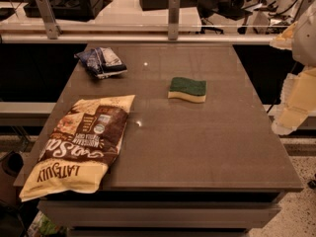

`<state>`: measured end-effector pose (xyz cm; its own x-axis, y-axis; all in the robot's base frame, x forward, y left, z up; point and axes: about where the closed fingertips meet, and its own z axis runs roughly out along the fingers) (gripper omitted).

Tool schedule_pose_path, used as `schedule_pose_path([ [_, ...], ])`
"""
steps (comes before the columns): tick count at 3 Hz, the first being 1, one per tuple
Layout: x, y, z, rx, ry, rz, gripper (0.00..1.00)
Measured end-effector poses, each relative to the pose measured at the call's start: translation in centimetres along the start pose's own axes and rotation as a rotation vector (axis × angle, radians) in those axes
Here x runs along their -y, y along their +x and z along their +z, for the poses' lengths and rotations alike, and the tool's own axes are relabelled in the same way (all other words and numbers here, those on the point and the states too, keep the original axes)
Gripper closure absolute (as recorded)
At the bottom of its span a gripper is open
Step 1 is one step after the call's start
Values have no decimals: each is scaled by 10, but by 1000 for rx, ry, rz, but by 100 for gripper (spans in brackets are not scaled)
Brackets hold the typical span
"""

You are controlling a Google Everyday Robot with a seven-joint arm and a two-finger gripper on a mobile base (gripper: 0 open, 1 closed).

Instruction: Pick brown chip bag

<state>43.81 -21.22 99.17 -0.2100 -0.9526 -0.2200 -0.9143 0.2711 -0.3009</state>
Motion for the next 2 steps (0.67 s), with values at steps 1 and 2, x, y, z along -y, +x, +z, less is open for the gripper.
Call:
schedule_pose_path([
  [1, 0, -1, -1, 4, 2, -2, 0],
  [2, -5, -21, 4, 55, -1, -36, 0],
])
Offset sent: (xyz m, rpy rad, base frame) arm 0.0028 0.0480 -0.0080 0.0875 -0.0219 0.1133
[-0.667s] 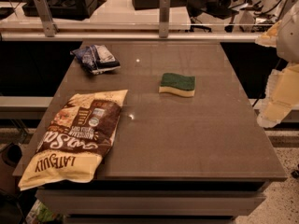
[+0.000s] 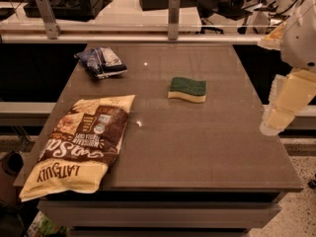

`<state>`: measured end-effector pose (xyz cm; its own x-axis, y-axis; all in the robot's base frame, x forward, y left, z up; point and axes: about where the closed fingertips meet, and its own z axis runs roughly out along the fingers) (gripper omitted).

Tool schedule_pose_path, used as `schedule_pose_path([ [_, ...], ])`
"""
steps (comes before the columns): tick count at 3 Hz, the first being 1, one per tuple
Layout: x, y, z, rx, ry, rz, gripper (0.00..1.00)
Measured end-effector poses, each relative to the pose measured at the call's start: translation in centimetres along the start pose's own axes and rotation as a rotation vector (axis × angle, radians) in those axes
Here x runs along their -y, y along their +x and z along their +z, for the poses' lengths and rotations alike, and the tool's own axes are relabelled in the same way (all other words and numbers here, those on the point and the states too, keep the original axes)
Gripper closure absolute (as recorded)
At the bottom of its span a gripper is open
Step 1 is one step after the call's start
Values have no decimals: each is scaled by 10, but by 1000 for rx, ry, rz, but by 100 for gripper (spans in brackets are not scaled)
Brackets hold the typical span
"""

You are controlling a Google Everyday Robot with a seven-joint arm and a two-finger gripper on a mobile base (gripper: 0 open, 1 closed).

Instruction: Pick brown chip bag

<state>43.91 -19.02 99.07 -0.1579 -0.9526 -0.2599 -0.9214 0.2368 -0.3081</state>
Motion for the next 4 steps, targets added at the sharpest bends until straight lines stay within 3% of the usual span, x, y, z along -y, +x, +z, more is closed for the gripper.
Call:
schedule_pose_path([
  [2, -15, -58, 54, 103, -42, -50, 0],
  [3, -31, -95, 87, 202, -81, -84, 0],
  [4, -55, -144, 94, 330, -110, -161, 0],
])
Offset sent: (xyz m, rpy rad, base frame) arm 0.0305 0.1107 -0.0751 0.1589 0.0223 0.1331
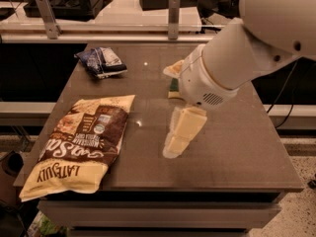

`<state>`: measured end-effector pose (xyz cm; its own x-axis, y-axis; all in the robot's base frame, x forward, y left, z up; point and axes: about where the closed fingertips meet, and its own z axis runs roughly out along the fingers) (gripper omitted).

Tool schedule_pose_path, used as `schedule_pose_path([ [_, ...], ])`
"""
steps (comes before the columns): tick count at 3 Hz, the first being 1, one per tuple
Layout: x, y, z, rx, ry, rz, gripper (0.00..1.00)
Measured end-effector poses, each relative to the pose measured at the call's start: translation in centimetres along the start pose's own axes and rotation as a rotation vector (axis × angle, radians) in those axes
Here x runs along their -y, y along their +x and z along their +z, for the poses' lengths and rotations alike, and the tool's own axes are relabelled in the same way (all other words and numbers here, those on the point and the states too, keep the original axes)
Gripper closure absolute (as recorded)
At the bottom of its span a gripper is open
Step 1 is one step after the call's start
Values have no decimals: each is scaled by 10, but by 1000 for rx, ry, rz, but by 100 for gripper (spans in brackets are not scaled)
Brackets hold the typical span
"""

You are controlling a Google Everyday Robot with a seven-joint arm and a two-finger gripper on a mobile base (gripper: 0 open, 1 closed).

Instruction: Pick brown chip bag

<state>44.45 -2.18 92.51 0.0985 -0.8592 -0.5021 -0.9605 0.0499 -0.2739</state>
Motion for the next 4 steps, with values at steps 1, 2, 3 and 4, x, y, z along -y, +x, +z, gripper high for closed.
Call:
schedule_pose_path([
  [1, -19, -43, 12, 62, -14, -178, 0],
  [2, -19, -43, 12, 62, -14, -178, 0],
  [3, -15, -53, 12, 58, 18, -197, 0],
  [4, -3, -82, 39, 107, 24, -255, 0],
])
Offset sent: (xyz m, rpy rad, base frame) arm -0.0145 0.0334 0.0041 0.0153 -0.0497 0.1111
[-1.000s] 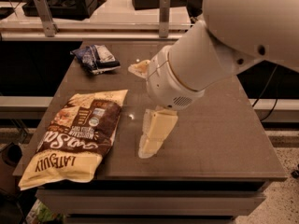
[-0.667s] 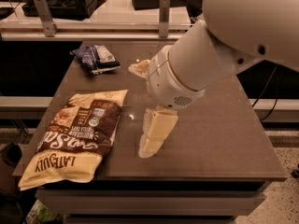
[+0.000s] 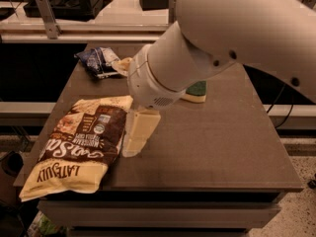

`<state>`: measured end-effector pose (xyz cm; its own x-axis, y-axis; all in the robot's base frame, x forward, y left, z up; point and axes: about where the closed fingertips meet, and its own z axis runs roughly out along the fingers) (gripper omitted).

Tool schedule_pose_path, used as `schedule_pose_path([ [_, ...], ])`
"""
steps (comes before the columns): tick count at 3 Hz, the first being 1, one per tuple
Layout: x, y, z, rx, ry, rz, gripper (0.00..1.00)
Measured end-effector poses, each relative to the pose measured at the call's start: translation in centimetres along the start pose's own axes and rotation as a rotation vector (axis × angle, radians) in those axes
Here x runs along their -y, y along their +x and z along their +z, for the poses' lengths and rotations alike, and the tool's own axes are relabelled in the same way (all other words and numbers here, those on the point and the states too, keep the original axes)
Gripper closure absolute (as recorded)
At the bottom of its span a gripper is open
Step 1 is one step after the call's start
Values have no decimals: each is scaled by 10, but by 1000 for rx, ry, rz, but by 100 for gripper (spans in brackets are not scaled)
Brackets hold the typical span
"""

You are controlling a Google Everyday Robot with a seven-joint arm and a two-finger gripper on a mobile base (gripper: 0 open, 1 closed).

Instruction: Pick brown chip bag

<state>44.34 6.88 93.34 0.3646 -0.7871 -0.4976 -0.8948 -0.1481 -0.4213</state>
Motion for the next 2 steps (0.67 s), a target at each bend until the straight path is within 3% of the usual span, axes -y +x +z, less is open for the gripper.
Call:
schedule_pose_path([
  [1, 10, -18, 40, 34, -33, -42, 0],
  [2, 4, -23, 79, 40, -94, -56, 0],
])
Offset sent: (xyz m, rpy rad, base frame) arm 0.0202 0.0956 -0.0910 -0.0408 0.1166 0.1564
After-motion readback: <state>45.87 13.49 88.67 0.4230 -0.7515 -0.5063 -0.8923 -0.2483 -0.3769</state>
